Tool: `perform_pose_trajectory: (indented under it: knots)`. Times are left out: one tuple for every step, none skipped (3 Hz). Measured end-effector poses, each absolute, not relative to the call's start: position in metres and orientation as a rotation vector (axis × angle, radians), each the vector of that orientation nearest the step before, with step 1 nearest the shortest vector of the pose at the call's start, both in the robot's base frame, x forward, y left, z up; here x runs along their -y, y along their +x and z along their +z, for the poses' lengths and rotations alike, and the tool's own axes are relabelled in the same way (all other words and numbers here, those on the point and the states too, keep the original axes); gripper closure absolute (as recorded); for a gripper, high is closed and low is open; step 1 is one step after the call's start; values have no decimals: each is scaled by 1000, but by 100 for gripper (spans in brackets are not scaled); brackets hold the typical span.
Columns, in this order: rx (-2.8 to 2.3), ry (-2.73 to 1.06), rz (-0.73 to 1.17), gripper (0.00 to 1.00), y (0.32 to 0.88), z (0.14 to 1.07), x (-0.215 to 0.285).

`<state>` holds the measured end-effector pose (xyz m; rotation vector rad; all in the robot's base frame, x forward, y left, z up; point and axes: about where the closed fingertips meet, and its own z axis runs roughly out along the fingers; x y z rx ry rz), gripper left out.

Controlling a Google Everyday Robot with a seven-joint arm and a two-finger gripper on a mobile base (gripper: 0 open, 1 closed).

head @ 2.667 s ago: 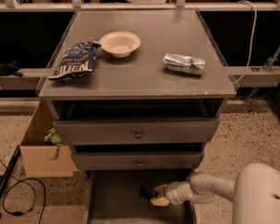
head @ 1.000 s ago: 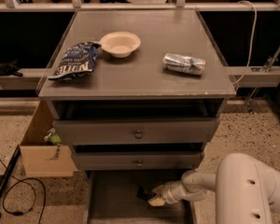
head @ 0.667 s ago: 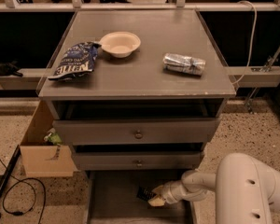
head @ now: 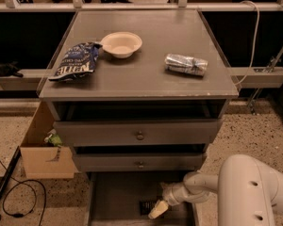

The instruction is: Place rxbar chocolate into bottom drawer

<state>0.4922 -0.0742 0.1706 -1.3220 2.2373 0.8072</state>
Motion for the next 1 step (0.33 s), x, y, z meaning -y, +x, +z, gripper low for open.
perform_pose_trajectory:
  knots:
    - [-2237, -1322, 807, 0, 492, 171, 74]
